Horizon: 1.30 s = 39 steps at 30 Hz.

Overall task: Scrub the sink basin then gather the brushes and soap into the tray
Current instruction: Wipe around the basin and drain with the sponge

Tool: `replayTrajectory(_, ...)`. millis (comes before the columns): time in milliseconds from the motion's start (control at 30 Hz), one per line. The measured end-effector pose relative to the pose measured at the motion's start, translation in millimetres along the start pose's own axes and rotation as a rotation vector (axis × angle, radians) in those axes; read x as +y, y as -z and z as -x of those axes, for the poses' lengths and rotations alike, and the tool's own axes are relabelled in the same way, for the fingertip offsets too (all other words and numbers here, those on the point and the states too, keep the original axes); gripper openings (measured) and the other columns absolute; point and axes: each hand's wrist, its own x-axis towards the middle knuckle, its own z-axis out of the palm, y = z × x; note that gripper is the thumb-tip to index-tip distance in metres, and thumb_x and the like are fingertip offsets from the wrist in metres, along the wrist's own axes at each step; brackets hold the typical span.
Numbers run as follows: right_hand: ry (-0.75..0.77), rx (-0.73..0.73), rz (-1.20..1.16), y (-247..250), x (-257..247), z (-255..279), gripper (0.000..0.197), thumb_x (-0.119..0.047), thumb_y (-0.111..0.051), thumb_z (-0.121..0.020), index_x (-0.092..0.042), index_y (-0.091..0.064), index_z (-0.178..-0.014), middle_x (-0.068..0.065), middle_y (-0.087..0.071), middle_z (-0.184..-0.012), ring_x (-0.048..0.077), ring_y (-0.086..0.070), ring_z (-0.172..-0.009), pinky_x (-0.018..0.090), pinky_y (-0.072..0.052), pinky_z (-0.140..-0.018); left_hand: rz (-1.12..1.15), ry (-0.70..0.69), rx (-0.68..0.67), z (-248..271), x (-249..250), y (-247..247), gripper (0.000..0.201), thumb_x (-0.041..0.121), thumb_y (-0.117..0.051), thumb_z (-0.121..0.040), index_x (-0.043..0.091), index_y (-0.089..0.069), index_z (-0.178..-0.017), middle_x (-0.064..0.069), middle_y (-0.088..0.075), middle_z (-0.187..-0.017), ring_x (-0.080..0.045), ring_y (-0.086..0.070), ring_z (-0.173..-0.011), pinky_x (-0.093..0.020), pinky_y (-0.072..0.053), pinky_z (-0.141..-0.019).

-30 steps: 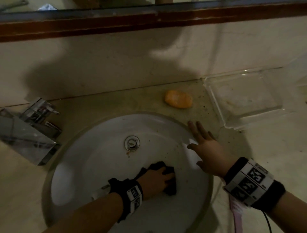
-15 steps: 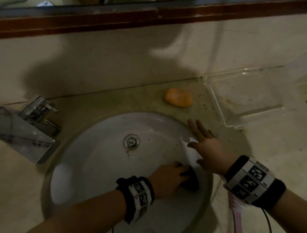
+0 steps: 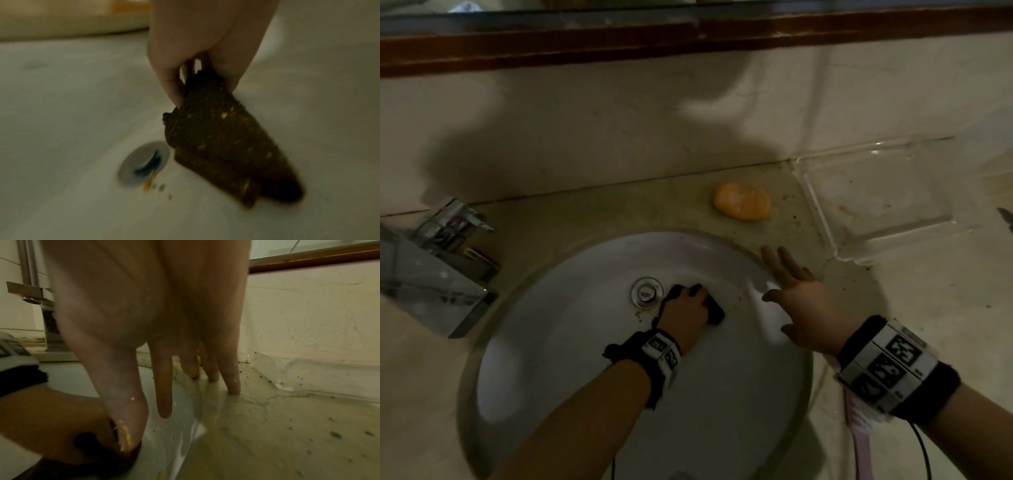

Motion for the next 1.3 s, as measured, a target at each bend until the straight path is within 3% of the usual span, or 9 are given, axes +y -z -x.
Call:
replayTrajectory(133,0.001,0.001,-0.026,3.3,1.5,2.0,0.056,-0.013,-0.064,-0.085,-0.024,-0.045,-0.137,0.003,0.026,-0.157,0.029,0.024,-0.145,0.048,-0.019,-0.12,-0.001,0.044,0.019,0.7,-11.6,15.3,0.04,0.01,-0.043,-0.096,0.009,-0.047,-0.136,-0.01,-0.04,-0.144,-0.03,-0.043,-0.124,-0.038,-0.043,-0.102)
replayTrajectory(267,0.007,0.012,-0.036,-0.8,2.0,0.7,0.055,-0.015,-0.061,-0.087,-0.026,-0.044,-0.137,0.004,0.027,-0.157,0.029,0.025,-0.144,0.047,-0.019,-0.119,0.111,-0.343,0.278,14.1,21.2,28.6,0.034,0.017,-0.051,-0.078,0.015,-0.067,-0.108,-0.008,-0.071,-0.107,-0.029,-0.068,-0.088,-0.023,-0.056,-0.059)
replayTrajectory(400,0.041,0.043,-0.084,-3.3,5.5,-2.3,0.042,-0.023,-0.057,-0.092,-0.025,-0.049,-0.133,0.003,0.023,-0.158,0.022,0.035,-0.132,0.047,-0.016,-0.121,-0.06,-0.657,0.322,8.9,53.5,26.9,0.027,0.024,-0.079,-0.067,0.024,-0.075,-0.094,0.003,-0.075,-0.098,-0.019,-0.068,-0.089,-0.02,-0.054,-0.057)
replayTrajectory(767,0.025,0.025,-0.055,6.2,8.0,2.7,0.053,-0.013,-0.062,-0.086,-0.026,-0.048,-0.135,-0.001,0.023,-0.158,0.014,0.031,-0.135,0.04,-0.019,-0.12,-0.11,-0.01,0.048,-22.9,-12.4,16.6,0.048,0.034,-0.09,-0.045,0.009,-0.076,-0.084,-0.013,-0.074,-0.094,-0.032,-0.07,-0.077,-0.034,-0.06,-0.069)
replayTrajectory(833,0.025,0.023,-0.053,6.6,7.4,2.7,0.053,-0.013,-0.062,-0.086,-0.026,-0.048,-0.135,-0.002,0.023,-0.158,0.012,0.031,-0.131,0.041,-0.018,-0.12,-0.018,0.097,-0.036,-16.3,-14.7,31.2,0.053,0.031,-0.075,-0.072,0.004,-0.063,-0.117,-0.018,-0.059,-0.125,-0.032,-0.06,-0.109,-0.035,-0.05,-0.095)
replayTrajectory(900,0.024,0.021,-0.046,6.3,6.6,3.2,0.053,-0.014,-0.062,-0.086,-0.026,-0.047,-0.135,-0.002,0.024,-0.158,0.012,0.032,-0.129,0.043,-0.018,-0.12,0.037,0.081,0.13,-12.8,-16.2,24.8,0.043,0.014,-0.052,-0.09,0.004,-0.052,-0.131,-0.018,-0.047,-0.137,-0.035,-0.049,-0.121,-0.038,-0.044,-0.1)
replayTrajectory(1033,0.043,0.027,-0.026,4.5,6.6,3.0,0.049,-0.015,-0.062,-0.086,-0.023,-0.05,-0.133,-0.001,0.028,-0.155,0.016,0.033,-0.13,0.044,-0.018,-0.121,0.279,-0.242,0.513,3.8,18.3,33.3,0.032,0.022,-0.051,-0.078,0.011,-0.072,-0.1,-0.012,-0.068,-0.09,-0.024,-0.06,-0.08,-0.022,-0.052,-0.052)
replayTrajectory(1167,0.073,0.021,-0.045,1.1,11.9,-1.0,0.038,-0.011,-0.057,-0.087,-0.013,-0.06,-0.125,-0.01,0.039,-0.139,0.015,0.03,-0.136,0.044,-0.026,-0.118,0.267,-0.391,0.49,-5.9,43.1,31.8,0.031,0.012,-0.074,-0.067,0.008,-0.072,-0.097,-0.015,-0.068,-0.089,-0.028,-0.061,-0.077,-0.024,-0.053,-0.046)
replayTrajectory(1300,0.087,0.037,-0.107,2.4,18.4,-3.9,0.03,-0.004,-0.053,-0.086,-0.011,-0.064,-0.113,-0.012,0.032,-0.142,0.018,0.022,-0.144,0.04,-0.028,-0.117,0.333,-0.318,0.443,-18.6,41.1,28.9,0.023,0.019,-0.062,-0.075,0.012,-0.075,-0.092,-0.014,-0.069,-0.088,-0.03,-0.067,-0.072,-0.024,-0.056,-0.049)
